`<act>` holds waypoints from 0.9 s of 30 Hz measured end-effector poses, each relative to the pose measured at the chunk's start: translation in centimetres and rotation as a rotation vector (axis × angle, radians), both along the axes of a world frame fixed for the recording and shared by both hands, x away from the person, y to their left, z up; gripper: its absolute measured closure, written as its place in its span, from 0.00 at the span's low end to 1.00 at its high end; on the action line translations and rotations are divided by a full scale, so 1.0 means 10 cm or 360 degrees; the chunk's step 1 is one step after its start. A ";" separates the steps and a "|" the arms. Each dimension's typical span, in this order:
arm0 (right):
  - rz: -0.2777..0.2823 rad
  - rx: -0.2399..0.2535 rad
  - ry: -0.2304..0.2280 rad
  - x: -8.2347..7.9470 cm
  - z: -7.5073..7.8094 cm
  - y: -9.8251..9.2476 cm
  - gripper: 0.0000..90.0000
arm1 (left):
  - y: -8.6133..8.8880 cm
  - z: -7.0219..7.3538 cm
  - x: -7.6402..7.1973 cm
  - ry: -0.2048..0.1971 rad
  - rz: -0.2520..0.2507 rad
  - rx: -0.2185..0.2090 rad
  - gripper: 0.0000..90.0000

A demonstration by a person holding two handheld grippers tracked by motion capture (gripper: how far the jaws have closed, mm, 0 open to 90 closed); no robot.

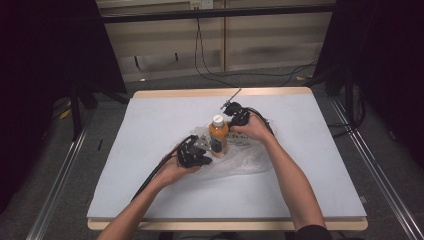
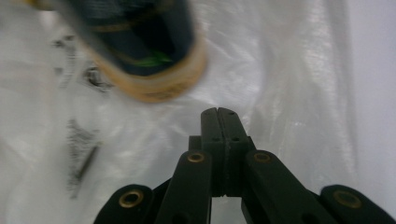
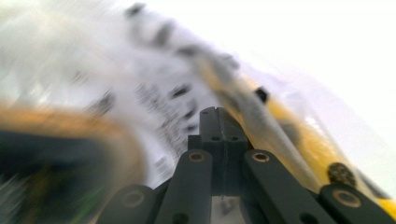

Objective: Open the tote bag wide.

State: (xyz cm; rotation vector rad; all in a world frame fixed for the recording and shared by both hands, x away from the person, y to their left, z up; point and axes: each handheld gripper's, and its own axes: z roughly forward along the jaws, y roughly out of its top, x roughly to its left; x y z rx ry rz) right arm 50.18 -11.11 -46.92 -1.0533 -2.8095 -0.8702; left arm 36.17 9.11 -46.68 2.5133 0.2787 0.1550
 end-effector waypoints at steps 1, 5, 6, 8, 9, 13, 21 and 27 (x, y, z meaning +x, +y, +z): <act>-0.0027 -0.0007 -0.0004 0.03 0.00 0.01 1.00 | 0.00 0.01 -0.03 0.0027 -0.0034 0.0001 1.00; -0.0113 -0.0014 -0.0041 0.12 0.00 0.04 1.00 | 0.04 0.02 -0.18 0.0017 -0.0081 0.0017 1.00; -0.0114 -0.0021 -0.0053 0.14 0.00 0.04 1.00 | 0.06 0.02 -0.21 0.0024 -0.0086 0.0020 1.00; -0.0137 -0.0032 -0.0108 0.18 -0.01 0.06 1.00 | 0.11 0.01 -0.24 0.0051 -0.0101 -0.0007 1.00; -0.0159 -0.0016 -0.0117 0.19 -0.02 0.07 1.00 | 0.13 0.01 -0.25 0.0054 -0.0093 -0.0008 1.00; -0.0227 -0.0005 -0.0172 0.24 -0.04 0.11 1.00 | 0.24 0.03 -0.26 0.0055 -0.0095 0.0028 1.00; -0.0318 -0.0022 -0.0188 0.29 -0.05 0.13 1.00 | 0.51 0.00 -0.17 0.0093 -0.0021 -0.0035 1.00; -0.0270 0.0039 -0.0161 0.22 -0.01 0.13 1.00 | 0.58 0.00 -0.11 0.0112 0.0083 -0.0115 1.00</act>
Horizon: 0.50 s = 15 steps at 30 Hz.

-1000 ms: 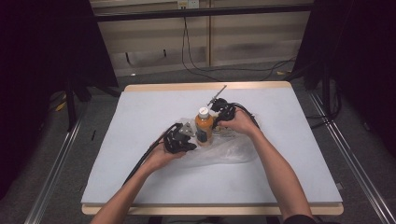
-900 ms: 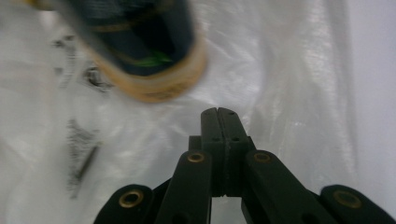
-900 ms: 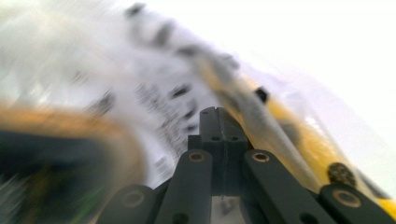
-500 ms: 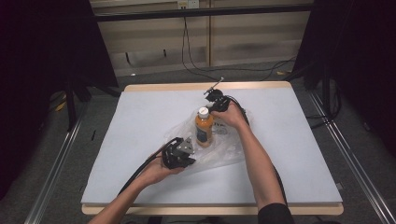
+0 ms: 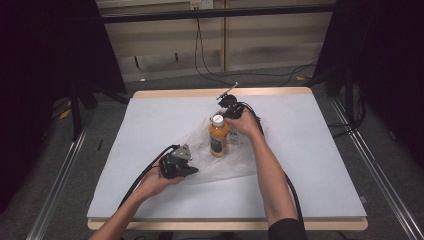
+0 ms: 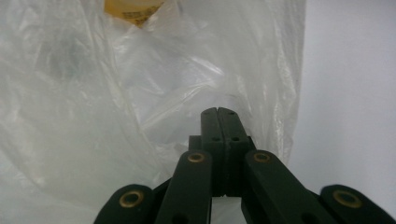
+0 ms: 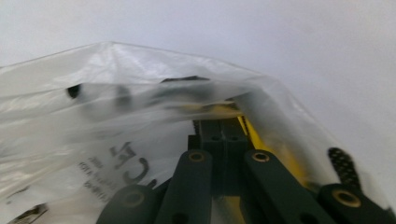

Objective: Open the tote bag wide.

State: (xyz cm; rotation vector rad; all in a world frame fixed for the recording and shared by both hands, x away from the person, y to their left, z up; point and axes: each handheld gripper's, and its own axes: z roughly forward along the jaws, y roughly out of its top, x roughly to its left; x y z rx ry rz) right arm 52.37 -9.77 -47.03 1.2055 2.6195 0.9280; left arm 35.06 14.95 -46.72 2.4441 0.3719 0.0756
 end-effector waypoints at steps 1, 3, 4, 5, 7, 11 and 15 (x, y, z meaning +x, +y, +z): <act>0.0004 0.0010 -0.0010 -0.02 0.03 -0.01 1.00 | 0.01 0.01 0.02 0.0005 0.0010 -0.0040 1.00; 0.0017 0.0044 -0.0025 -0.05 0.10 -0.02 1.00 | 0.05 0.04 0.07 0.0007 0.0061 -0.0120 1.00; 0.0029 0.0069 -0.0032 -0.07 0.14 -0.03 1.00 | 0.07 0.05 0.09 0.0028 0.0084 -0.0177 1.00; 0.0048 0.0084 -0.0046 -0.09 0.18 -0.04 1.00 | 0.09 0.07 0.11 0.0028 0.0113 -0.0225 1.00; 0.0079 0.0086 -0.0054 -0.14 0.23 -0.05 1.00 | 0.12 0.08 0.15 0.0026 0.0156 -0.0294 1.00; 0.0137 0.0083 -0.0059 -0.28 0.23 -0.08 1.00 | 0.17 0.08 0.19 -0.0039 0.0256 -0.0360 1.00; 0.0162 0.0137 -0.0095 -0.39 0.26 -0.16 1.00 | 0.19 0.10 0.21 -0.0056 0.0289 -0.0396 1.00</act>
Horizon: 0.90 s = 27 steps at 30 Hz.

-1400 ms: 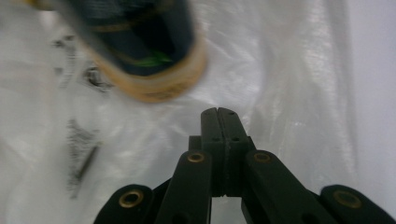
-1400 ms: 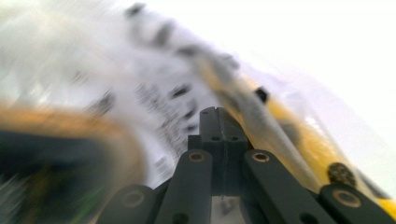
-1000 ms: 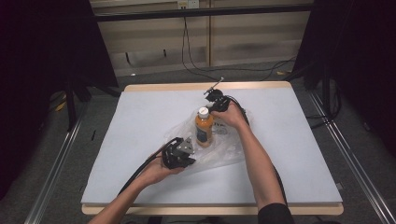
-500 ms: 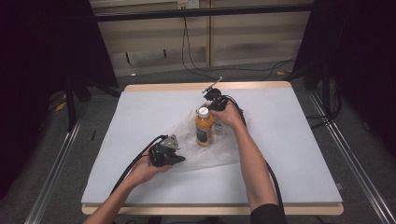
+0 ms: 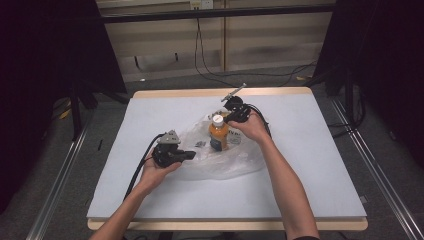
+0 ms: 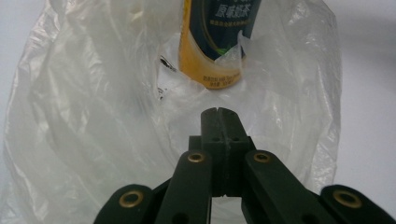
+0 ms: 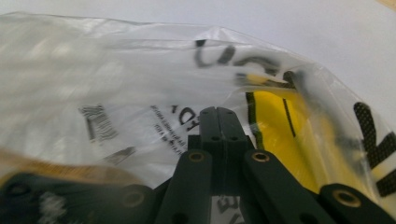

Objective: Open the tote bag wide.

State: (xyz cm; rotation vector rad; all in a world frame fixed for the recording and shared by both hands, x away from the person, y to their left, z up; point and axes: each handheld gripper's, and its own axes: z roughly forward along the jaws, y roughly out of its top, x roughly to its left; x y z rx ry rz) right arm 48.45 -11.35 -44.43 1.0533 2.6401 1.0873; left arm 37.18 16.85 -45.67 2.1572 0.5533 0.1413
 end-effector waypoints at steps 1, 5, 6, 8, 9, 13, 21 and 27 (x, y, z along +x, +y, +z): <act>0.0011 0.0005 -0.0011 -0.02 0.02 -0.02 1.00 | 0.00 0.01 -0.01 0.0003 0.0004 -0.0028 1.00; 0.0040 0.0022 -0.0046 -0.12 0.09 -0.08 1.00 | 0.01 0.07 -0.04 -0.0020 -0.0014 -0.0069 1.00; 0.0033 0.0028 -0.0054 -0.15 0.11 -0.09 1.00 | 0.01 0.08 -0.04 -0.0029 -0.0016 -0.0082 1.00; 0.0028 0.0058 -0.0068 -0.20 0.15 -0.14 1.00 | 0.01 0.09 -0.05 -0.0035 -0.0009 -0.0114 1.00; 0.0030 0.0059 -0.0087 -0.23 0.17 -0.16 1.00 | 0.02 0.10 -0.05 -0.0043 -0.0007 -0.0128 1.00; 0.0025 0.0087 -0.0112 -0.35 0.19 -0.26 1.00 | 0.05 0.12 -0.05 -0.0072 0.0023 -0.0155 1.00; 0.0002 0.0249 -0.0211 -0.60 0.29 -0.50 1.00 | 0.10 0.18 -0.07 -0.0109 0.0043 -0.0191 1.00; -0.0091 0.0313 -0.0336 -0.83 0.39 -0.70 1.00 | 0.12 0.19 -0.14 -0.0124 0.0071 -0.0242 1.00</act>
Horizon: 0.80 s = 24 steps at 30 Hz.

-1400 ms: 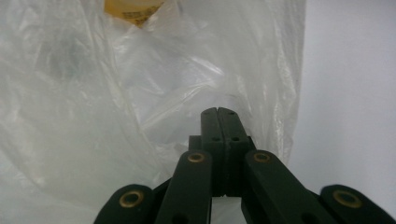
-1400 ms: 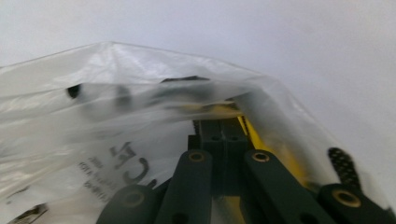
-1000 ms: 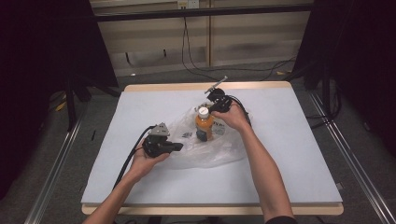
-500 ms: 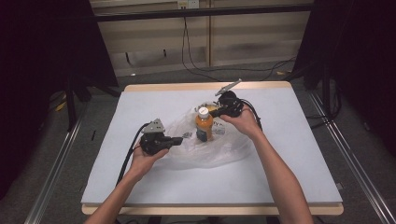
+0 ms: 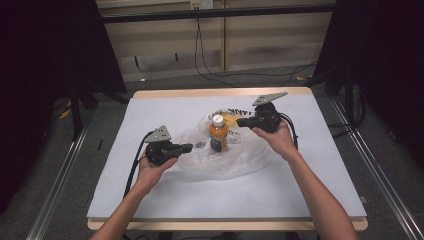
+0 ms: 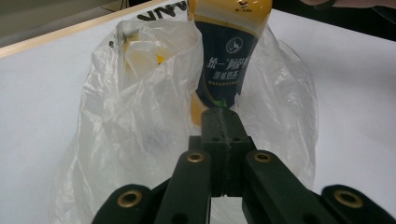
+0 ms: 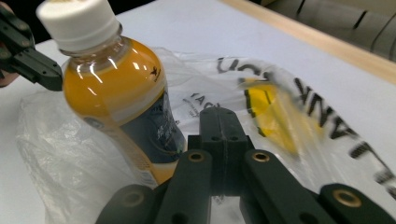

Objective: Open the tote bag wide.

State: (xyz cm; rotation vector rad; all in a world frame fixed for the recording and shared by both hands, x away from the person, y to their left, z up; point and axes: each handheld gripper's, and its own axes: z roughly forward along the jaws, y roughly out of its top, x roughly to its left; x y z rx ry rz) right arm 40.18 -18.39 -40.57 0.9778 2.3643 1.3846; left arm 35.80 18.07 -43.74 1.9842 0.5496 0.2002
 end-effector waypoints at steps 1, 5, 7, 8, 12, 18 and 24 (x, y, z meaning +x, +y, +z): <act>-0.0014 0.0014 -0.0021 -0.05 0.01 -0.03 1.00 | 0.01 0.01 -0.02 -0.0012 0.0001 -0.0009 0.97; -0.0069 0.0093 -0.0067 -0.23 0.02 -0.17 0.85 | 0.07 0.08 -0.09 -0.0058 0.0049 -0.0042 0.84; -0.0109 0.0092 -0.0101 -0.30 0.02 -0.23 0.72 | 0.09 0.10 -0.11 -0.0079 0.0075 -0.0039 0.79; -0.0119 0.0097 -0.0102 -0.33 0.02 -0.25 0.65 | 0.10 0.11 -0.12 -0.0083 0.0099 -0.0044 0.74; -0.0183 0.0130 -0.0162 -0.50 -0.01 -0.36 0.39 | 0.13 0.13 -0.15 -0.0123 0.0195 -0.0034 0.48; -0.0272 0.0191 -0.0161 -0.69 -0.07 -0.49 0.12 | 0.18 0.15 -0.21 -0.0117 0.0225 -0.0053 0.21; -0.0332 0.0239 -0.0163 -0.86 -0.12 -0.63 0.03 | 0.25 0.15 -0.28 -0.0111 0.0234 -0.0066 0.09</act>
